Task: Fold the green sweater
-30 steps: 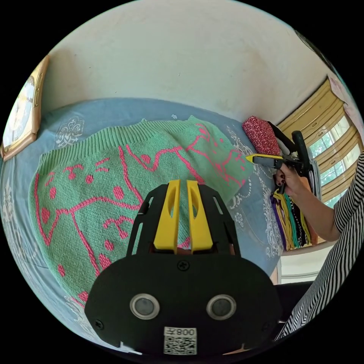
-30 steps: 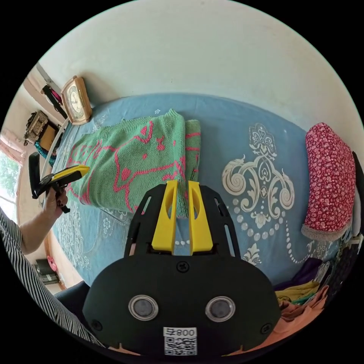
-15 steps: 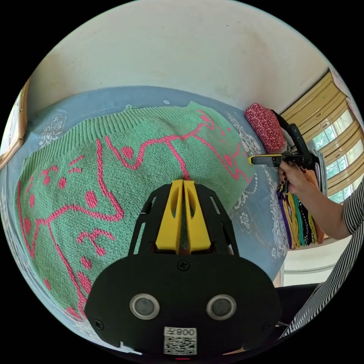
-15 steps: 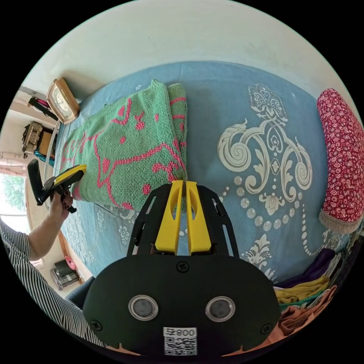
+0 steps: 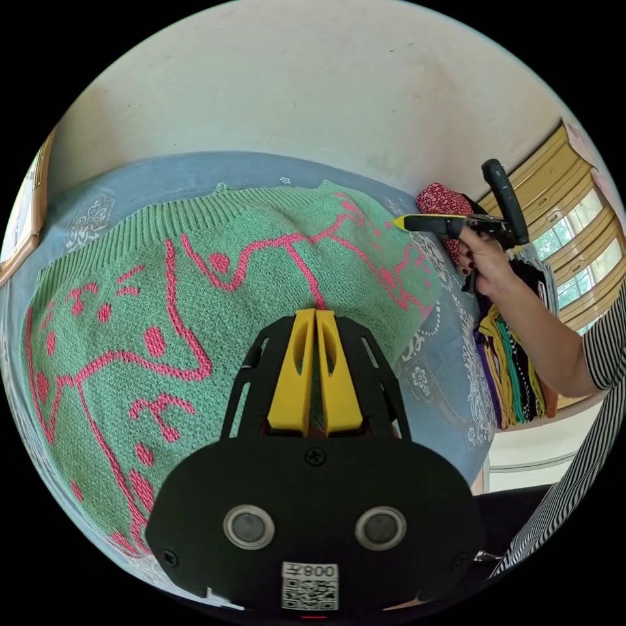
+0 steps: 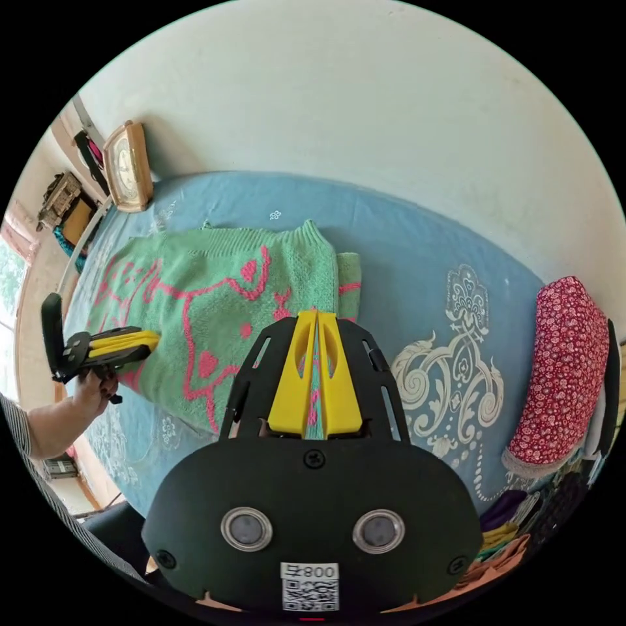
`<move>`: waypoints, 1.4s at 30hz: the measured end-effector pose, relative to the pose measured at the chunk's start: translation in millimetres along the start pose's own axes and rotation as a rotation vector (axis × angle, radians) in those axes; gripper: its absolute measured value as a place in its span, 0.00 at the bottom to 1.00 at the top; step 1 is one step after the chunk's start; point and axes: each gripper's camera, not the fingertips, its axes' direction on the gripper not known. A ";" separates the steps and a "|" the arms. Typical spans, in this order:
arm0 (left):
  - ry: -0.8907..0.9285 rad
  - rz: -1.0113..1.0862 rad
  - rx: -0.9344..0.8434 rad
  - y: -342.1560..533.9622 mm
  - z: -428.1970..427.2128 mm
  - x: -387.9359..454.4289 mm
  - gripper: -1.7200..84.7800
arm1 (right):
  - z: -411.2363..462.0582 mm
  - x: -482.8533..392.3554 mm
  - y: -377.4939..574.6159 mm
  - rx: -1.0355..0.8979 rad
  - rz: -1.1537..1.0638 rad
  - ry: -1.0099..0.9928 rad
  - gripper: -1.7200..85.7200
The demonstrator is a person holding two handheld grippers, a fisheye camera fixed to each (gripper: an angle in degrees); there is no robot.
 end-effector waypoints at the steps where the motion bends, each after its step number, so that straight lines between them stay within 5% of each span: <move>1: -0.001 0.003 0.002 0.9 -1.2 -1.4 0.02 | 16.1 -1.9 -6.9 -0.035 -0.001 0.059 0.02; 11: 0.003 -0.094 0.088 20.9 -68.9 -35.0 0.02 | -5.1 -24.0 -15.2 0.020 0.039 0.082 0.02; 15: -0.044 -0.174 -0.030 38.9 -66.6 -60.8 0.02 | -20.1 -69.2 -18.0 0.080 -0.029 -0.049 0.02; 20: 0.066 -0.202 -0.015 43.6 -80.4 -92.1 0.02 | 16.2 -136.6 -34.9 -0.040 -0.163 -0.219 0.02; 25: 0.050 -0.267 0.038 65.9 -125.3 -108.7 0.03 | 21.5 -150.3 -50.8 -0.090 -0.164 -0.187 0.02; 29: 0.095 -0.448 0.106 117.2 -176.4 -138.6 0.04 | -20.0 -180.9 -49.8 0.015 -0.233 -0.263 0.02; 32: 0.160 -0.702 0.158 170.4 -205.9 -174.1 0.07 | -1.9 -217.4 -46.1 -0.096 -0.322 -0.265 0.02; 36: 0.380 -1.099 0.477 256.5 -234.9 -225.8 0.12 | 21.8 -233.1 -48.7 -0.172 -0.326 -0.253 0.02; 42: 0.495 -1.174 0.568 281.4 -232.4 -265.7 0.16 | 17.6 -247.3 -68.0 -0.223 -0.336 -0.245 0.02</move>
